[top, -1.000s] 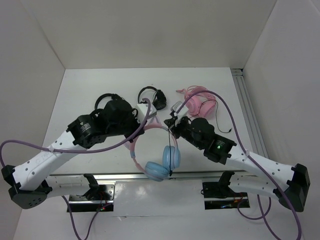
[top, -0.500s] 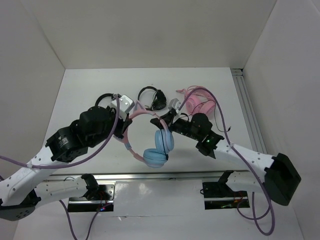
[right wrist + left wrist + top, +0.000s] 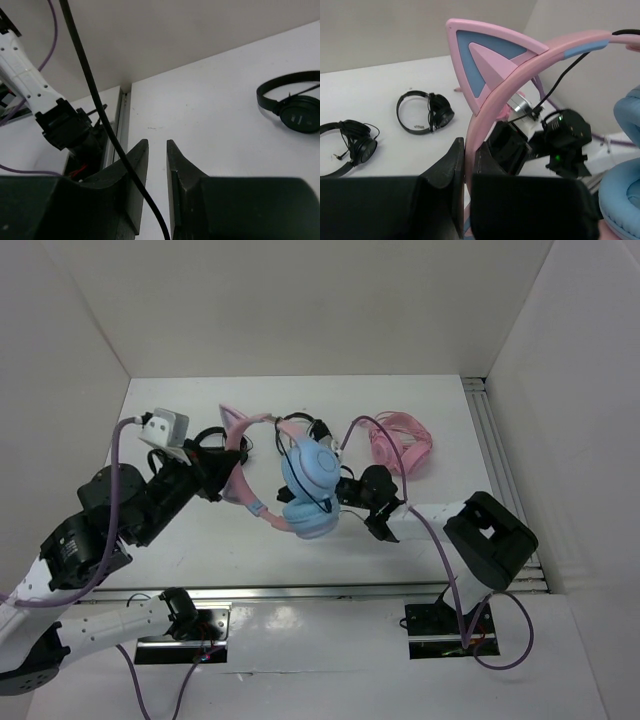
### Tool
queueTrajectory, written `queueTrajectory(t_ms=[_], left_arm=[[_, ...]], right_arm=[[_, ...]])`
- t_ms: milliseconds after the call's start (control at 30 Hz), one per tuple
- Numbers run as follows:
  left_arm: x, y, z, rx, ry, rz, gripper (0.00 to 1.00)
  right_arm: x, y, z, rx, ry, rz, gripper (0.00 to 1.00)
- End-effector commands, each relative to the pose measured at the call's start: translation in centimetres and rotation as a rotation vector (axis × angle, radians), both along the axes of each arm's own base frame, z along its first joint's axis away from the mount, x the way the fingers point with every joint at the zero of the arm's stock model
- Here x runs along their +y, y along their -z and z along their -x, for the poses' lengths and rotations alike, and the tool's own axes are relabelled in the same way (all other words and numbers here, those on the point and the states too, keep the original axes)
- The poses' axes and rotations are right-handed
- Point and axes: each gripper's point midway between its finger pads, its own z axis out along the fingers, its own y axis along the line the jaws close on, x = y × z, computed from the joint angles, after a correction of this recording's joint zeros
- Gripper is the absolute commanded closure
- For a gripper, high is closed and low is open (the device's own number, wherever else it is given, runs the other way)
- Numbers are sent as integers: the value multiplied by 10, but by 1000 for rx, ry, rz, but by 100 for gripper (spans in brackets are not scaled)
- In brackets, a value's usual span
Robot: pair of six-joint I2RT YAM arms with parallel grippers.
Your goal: Wrap the headphones
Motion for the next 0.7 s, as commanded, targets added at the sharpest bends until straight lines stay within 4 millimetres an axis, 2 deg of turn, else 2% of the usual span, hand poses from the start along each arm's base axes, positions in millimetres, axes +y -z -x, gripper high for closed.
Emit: queueTrajectory(t_ms=[0, 33, 133, 233, 267, 400, 467, 567, 600, 633, 667], left_arm=[[28, -55, -10, -48, -177, 248, 100], [34, -53, -12, -37, -215, 252, 100], [58, -61, -15, -26, -340, 325, 100], [68, -66, -25, -12, -443, 349, 100], [69, -66, -27, -9, -465, 339, 100], [72, -69, -42, -3, -581, 299, 100], [70, -73, -53, -7, -616, 275, 100], [64, -85, -67, -22, -612, 256, 100], [62, -77, -82, -11, -645, 200, 100], [62, -74, -89, -6, -658, 171, 100], [61, -73, -97, -2, -662, 153, 100]], right_arm=[[3, -57, 12, -134, -50, -159, 72], [2, -54, 11, -125, -42, -155, 73], [2, -45, 14, -113, -38, -140, 74], [8, -40, 22, -112, -58, -133, 86], [9, -31, 21, -93, -58, -113, 88], [18, -19, 35, -82, -79, -88, 94], [21, -3, 44, -65, -89, -48, 100], [21, 1, 53, -66, -89, -32, 100], [20, 6, 58, -65, -84, -19, 100], [19, -1, 59, -80, -72, -28, 100], [19, 9, 65, -63, -74, 9, 100]])
